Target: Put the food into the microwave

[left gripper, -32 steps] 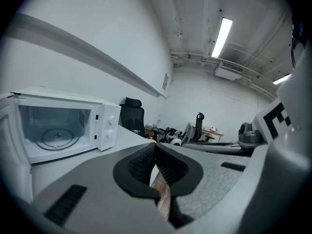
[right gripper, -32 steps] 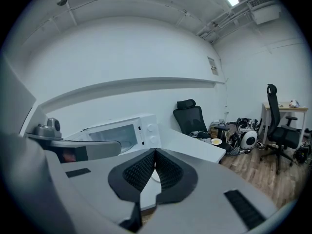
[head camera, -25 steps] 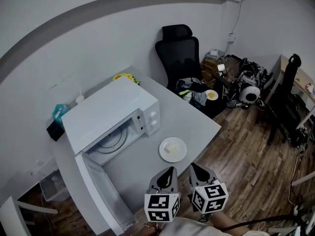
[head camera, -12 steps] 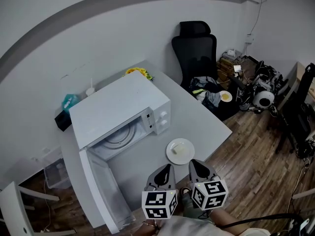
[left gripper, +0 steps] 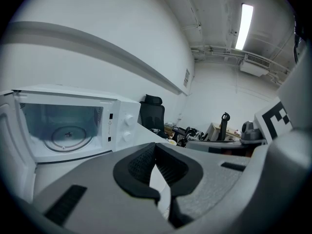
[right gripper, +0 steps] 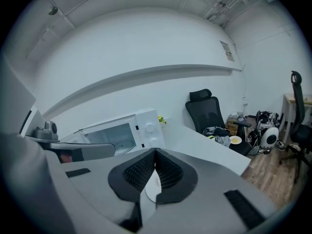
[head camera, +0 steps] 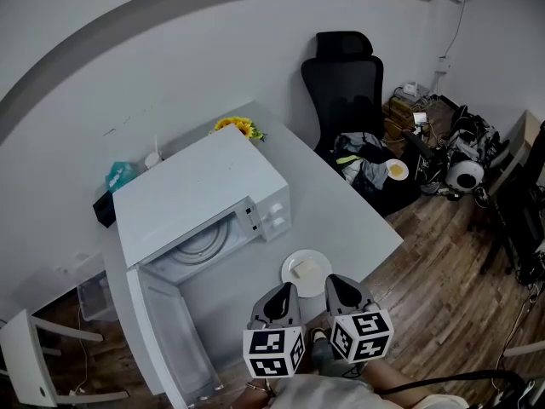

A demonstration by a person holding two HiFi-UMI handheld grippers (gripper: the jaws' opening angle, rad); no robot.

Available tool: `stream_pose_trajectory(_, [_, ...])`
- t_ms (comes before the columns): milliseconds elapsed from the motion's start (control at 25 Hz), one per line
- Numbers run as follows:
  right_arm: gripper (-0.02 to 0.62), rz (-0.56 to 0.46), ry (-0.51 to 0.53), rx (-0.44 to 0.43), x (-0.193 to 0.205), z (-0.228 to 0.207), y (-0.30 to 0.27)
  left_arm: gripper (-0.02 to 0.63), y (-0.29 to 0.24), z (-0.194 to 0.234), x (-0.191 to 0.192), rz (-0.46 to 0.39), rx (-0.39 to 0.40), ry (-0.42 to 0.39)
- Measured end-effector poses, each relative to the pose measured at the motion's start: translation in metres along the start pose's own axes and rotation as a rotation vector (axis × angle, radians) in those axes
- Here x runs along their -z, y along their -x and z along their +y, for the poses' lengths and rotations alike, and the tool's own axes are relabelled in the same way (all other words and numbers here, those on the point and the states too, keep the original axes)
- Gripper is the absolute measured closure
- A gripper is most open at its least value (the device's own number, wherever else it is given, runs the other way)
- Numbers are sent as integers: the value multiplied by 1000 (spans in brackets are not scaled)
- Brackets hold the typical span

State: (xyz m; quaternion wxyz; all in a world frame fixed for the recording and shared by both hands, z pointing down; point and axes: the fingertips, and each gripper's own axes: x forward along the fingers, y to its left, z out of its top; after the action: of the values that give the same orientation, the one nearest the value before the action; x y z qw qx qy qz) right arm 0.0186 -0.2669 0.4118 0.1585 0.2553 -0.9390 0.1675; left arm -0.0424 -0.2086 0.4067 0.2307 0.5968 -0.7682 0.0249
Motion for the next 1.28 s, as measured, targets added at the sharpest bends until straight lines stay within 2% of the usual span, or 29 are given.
stream_pose_trajectory(120, [580, 3, -15, 1, 1, -11, -8, 604, -9, 3, 7, 21, -32, 6])
stream_pose_trajectory(320, [578, 15, -44, -12, 6, -24, -29, 603, -26, 25, 25, 83, -130, 29])
stream_pose_trajectory(520, [575, 88, -65, -36, 31, -36, -53, 600, -45, 41, 47, 124, -167, 85])
stream_pose_trajectory(640, [533, 137, -74, -40, 51, -46, -67, 527, -60, 49, 62, 149, -175, 120])
stream_pose_trajectory(680, [526, 153, -76, -40, 57, -49, -72, 522, -65, 51, 66, 157, -180, 127])
stream_pose_trajectory(1040, [515, 257, -72, -21, 104, -90, -113, 522, -94, 81, 113, 223, -257, 181])
stream_pose_trajectory(1280, [515, 308, -52, -21, 124, -101, -124, 522, -104, 85, 140, 287, -270, 228])
